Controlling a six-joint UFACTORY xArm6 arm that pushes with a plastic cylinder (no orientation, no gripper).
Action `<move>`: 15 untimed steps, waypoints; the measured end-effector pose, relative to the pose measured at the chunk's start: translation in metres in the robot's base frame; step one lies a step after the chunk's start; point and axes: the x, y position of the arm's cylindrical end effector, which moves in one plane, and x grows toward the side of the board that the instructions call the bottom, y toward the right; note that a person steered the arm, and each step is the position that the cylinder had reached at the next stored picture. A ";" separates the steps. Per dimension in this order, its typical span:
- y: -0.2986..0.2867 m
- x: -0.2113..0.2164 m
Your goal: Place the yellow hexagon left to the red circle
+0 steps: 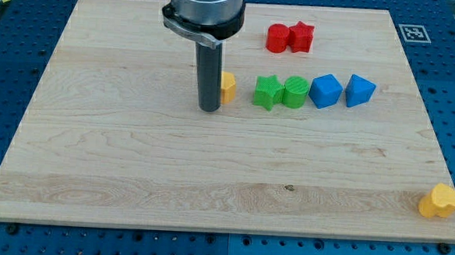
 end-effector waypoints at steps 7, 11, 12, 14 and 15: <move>0.041 0.013; 0.018 -0.025; 0.016 -0.036; 0.016 -0.050; 0.016 -0.057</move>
